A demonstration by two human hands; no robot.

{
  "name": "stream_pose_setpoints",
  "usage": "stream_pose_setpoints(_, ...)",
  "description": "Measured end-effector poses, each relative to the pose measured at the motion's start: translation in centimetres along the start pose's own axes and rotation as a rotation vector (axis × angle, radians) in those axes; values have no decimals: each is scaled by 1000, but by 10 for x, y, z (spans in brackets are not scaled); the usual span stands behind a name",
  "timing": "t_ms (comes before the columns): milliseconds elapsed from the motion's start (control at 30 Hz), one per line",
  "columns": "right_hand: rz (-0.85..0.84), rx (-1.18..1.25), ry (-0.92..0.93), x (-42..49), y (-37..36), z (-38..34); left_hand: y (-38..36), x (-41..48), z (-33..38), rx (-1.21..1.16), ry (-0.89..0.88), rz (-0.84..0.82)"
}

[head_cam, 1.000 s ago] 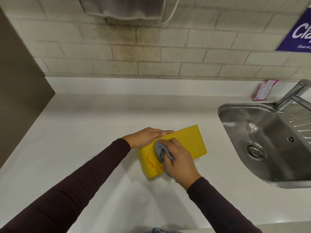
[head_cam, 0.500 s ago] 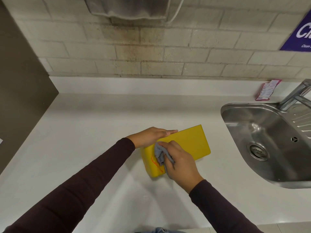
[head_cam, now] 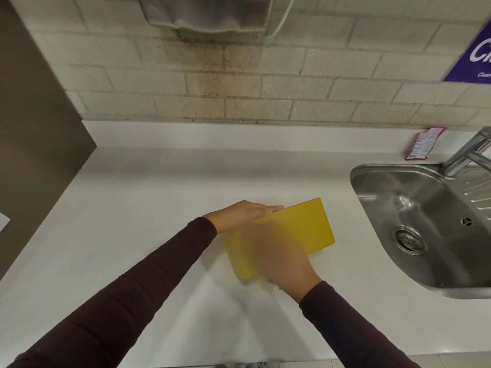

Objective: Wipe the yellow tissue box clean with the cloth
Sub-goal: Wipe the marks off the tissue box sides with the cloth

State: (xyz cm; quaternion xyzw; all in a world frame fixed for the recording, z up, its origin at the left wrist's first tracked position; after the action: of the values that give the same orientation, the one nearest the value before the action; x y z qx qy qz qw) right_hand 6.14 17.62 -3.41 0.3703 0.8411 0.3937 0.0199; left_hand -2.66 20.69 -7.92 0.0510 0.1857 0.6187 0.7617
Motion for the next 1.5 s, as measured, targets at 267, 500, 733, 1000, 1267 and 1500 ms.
stream_pose_setpoints(267,62,2,-83,-4,30,25,2,1,-1,45,0,9)
stream_pose_setpoints(500,2,5,3,5,2,-6,0,0,-2,-50,26,-4)
stream_pose_setpoints(733,-140,-131,105,-3,-13,-20,1,3,-3,-64,2,-13)
stream_pose_setpoints(1000,-243,-205,183,-14,-15,-21,5,4,-7,-7,26,2)
stream_pose_setpoints(1267,-280,-231,185,-24,-1,2,5,1,-5,51,48,-3)
stream_pose_setpoints(1500,-84,-266,52,-20,43,42,4,0,-5,96,46,-10)
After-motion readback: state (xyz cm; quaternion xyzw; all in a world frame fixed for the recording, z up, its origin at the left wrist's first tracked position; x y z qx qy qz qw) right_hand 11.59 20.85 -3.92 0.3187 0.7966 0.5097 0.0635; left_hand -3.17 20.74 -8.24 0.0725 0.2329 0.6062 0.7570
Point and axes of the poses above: each hand's wrist, its own x-axis towards the middle knuckle, its own y-axis out of the back of the hand, z = x × y, the point moved 9 cm from there along x, towards the middle knuckle, and after that the axes turned 6 degrees about -y, right-handed, at the moved point
